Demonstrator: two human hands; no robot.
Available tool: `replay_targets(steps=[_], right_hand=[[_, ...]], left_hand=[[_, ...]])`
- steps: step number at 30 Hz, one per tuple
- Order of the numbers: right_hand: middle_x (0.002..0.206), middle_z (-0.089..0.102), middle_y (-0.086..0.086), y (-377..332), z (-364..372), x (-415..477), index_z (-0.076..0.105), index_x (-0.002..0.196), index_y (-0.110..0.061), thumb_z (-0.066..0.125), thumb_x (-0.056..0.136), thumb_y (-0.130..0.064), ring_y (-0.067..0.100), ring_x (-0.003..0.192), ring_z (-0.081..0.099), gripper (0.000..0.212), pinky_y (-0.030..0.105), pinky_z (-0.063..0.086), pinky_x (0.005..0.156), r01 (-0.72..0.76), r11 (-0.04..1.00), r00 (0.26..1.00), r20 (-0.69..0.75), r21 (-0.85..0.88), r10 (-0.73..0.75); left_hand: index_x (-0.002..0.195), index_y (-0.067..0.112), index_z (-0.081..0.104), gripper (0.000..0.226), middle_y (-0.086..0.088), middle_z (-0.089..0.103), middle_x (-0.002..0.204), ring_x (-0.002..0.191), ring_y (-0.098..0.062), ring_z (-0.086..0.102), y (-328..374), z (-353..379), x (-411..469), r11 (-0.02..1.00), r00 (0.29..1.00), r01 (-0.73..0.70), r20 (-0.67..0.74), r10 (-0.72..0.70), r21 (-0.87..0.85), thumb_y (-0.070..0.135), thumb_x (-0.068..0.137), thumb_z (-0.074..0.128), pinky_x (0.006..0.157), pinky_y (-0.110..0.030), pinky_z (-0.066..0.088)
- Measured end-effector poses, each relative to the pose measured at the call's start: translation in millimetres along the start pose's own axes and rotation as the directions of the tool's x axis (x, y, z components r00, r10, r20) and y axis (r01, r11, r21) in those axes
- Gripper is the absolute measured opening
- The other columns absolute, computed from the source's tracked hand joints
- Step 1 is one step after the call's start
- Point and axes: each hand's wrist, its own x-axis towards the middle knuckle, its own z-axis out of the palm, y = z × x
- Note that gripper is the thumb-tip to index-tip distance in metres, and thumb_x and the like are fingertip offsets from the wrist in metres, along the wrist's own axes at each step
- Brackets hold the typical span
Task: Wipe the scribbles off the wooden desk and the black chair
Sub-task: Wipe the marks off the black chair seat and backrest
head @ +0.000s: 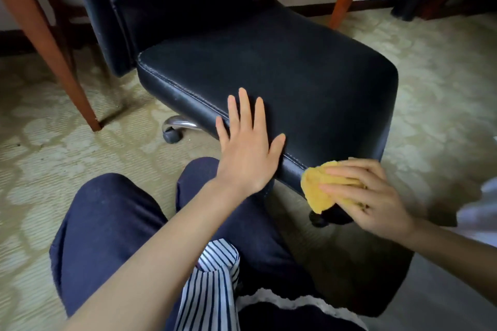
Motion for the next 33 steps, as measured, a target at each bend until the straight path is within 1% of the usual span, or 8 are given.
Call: replay_targets(steps=[3,6,12,14,16,20,26,33], right_hand=[[0.114,0.060,-0.005,13,1,10,0.070,0.106,-0.015,0.056,0.087,-0.021,0.022,0.110,0.050,0.024,0.021,0.033,0.104,-0.339,0.940,0.928,-0.148,0.041,0.341],[0.113,0.058,-0.012,50,-4,17,0.069,0.109,-0.018,0.057,0.091,-0.021,0.020,0.113,0.053,0.022,0.020,0.035,0.101,-0.636,0.757,0.718,-0.246,0.150,0.651],[0.117,0.065,0.008,119,-5,35,0.069,0.111,-0.005,0.057,0.092,-0.011,0.019,0.111,0.058,0.024,0.023,0.041,0.099,-0.809,0.461,0.371,-0.291,0.365,0.882],[0.115,0.065,0.009,129,-2,44,0.070,0.109,-0.004,0.056,0.092,-0.013,0.021,0.109,0.058,0.024,0.019,0.040,0.094,-0.829,0.397,0.282,-0.318,0.395,0.905],[0.113,0.065,0.009,131,4,48,0.071,0.107,-0.006,0.056,0.091,-0.015,0.025,0.110,0.056,0.023,0.027,0.041,0.098,-0.846,0.369,0.233,-0.355,0.384,0.905],[0.113,0.065,0.012,114,4,44,0.071,0.107,-0.009,0.059,0.091,-0.014,0.030,0.110,0.054,0.021,0.044,0.037,0.104,-0.866,0.438,0.344,-0.348,0.241,0.872],[0.104,0.062,-0.006,60,11,35,0.073,0.105,-0.013,0.063,0.087,-0.004,0.025,0.101,0.050,0.023,0.004,0.028,0.083,-0.771,0.630,0.566,-0.354,0.094,0.745],[0.094,0.057,-0.020,1,30,41,0.075,0.095,-0.020,0.053,0.081,-0.025,0.006,0.086,0.040,0.027,0.002,0.034,0.085,-0.537,0.841,0.781,-0.339,0.061,0.524]], left_hand=[[0.150,0.013,-0.010,0.072,-0.010,-0.027,0.154,0.140,-0.025,-0.029,11,12,0,0.999,0.998,-0.024,0.058,0.022,0.046,0.050,0.098,0.023,0.113,-0.047,-0.014],[0.149,0.009,-0.012,0.075,-0.014,-0.027,0.154,0.140,-0.025,-0.030,13,19,0,0.991,0.998,-0.008,0.058,0.001,0.131,0.054,0.096,0.017,0.113,-0.048,-0.013],[0.148,0.005,-0.013,0.087,-0.015,-0.024,0.154,0.138,-0.023,-0.032,13,24,0,0.990,1.000,-0.016,0.013,0.014,0.138,0.065,0.085,-0.004,0.114,-0.048,-0.010],[0.148,0.005,-0.012,0.090,-0.015,-0.023,0.155,0.135,-0.021,-0.035,11,26,0,0.989,0.999,-0.035,-0.009,0.036,0.146,0.063,0.080,-0.009,0.114,-0.047,-0.011],[0.148,0.006,-0.011,0.090,-0.014,-0.022,0.155,0.135,-0.021,-0.036,9,28,0,0.990,0.999,-0.036,-0.022,0.039,0.133,0.064,0.080,-0.009,0.113,-0.046,-0.012],[0.148,0.008,-0.014,0.088,-0.009,-0.030,0.151,0.134,-0.019,-0.038,6,28,1,0.992,0.998,-0.031,-0.048,0.037,0.122,0.065,0.080,-0.013,0.111,-0.042,-0.017],[0.150,0.014,-0.011,0.087,0.000,-0.031,0.151,0.133,-0.008,-0.037,-10,16,8,0.999,0.998,0.011,-0.069,-0.008,0.050,0.067,0.081,-0.009,0.112,-0.038,-0.019],[0.151,0.019,-0.004,0.068,-0.004,-0.021,0.157,0.142,-0.016,-0.026,-24,-8,18,0.980,0.975,0.195,-0.097,-0.198,-0.043,0.051,0.096,0.019,0.111,-0.051,-0.014]])
